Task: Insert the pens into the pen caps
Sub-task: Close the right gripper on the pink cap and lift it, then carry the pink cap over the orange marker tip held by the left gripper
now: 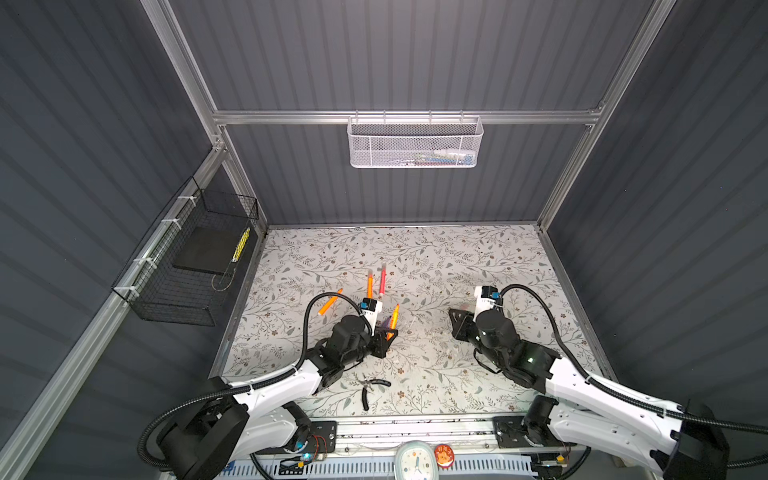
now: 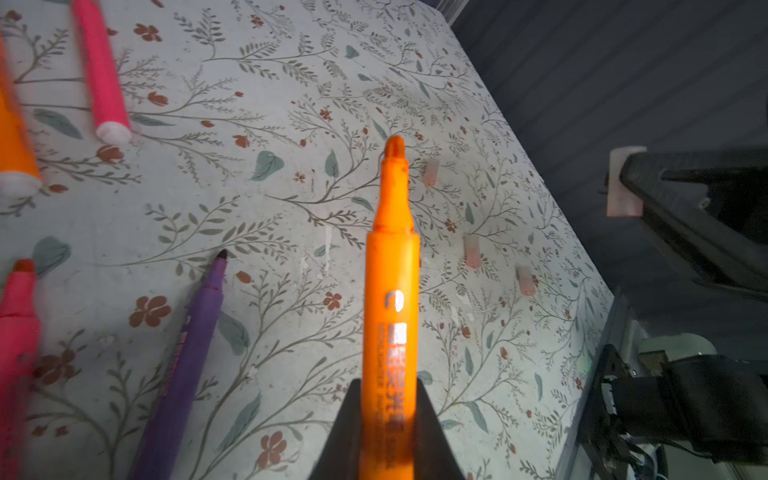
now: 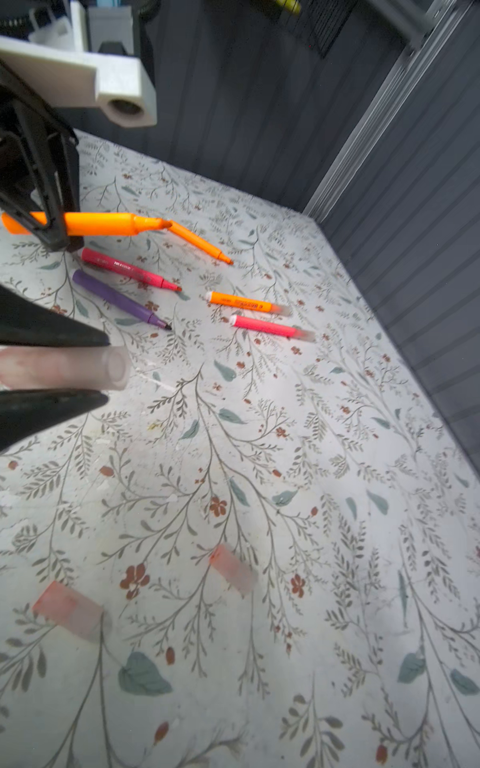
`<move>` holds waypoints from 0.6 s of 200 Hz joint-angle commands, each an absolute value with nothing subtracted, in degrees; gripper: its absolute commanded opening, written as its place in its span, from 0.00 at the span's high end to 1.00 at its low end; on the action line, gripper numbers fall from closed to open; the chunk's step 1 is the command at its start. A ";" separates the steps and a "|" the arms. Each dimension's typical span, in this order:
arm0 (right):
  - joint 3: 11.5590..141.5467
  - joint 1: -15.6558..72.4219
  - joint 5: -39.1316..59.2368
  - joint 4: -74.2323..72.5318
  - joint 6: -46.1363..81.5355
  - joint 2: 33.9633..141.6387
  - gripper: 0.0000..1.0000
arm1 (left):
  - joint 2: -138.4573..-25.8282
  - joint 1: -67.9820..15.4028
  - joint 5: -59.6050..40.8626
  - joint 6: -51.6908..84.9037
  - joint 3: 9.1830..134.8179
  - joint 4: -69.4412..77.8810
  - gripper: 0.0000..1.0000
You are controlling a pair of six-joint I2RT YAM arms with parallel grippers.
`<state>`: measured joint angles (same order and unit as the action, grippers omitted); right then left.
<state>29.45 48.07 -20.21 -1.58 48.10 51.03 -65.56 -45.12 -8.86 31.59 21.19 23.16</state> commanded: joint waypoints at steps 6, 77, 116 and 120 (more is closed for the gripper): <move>26.44 47.99 -20.21 -11.07 47.10 47.81 1.00 | -63.39 -47.93 -11.63 28.28 20.36 27.13 1.00; 22.81 47.99 -13.36 -28.07 50.97 52.20 1.00 | -68.55 -50.96 -16.01 28.44 21.71 33.07 1.00; 24.00 47.99 -10.96 -34.18 52.31 58.74 1.00 | -68.55 -51.15 -15.30 29.15 21.89 33.43 1.00; 24.13 47.99 -10.72 -34.62 52.41 59.64 1.00 | -68.62 -51.09 -15.23 29.16 21.85 33.60 1.00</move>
<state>23.42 48.05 -13.06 -28.32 51.22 56.73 -68.45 -50.70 -14.66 29.30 20.93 30.96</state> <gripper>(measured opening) 0.166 0.175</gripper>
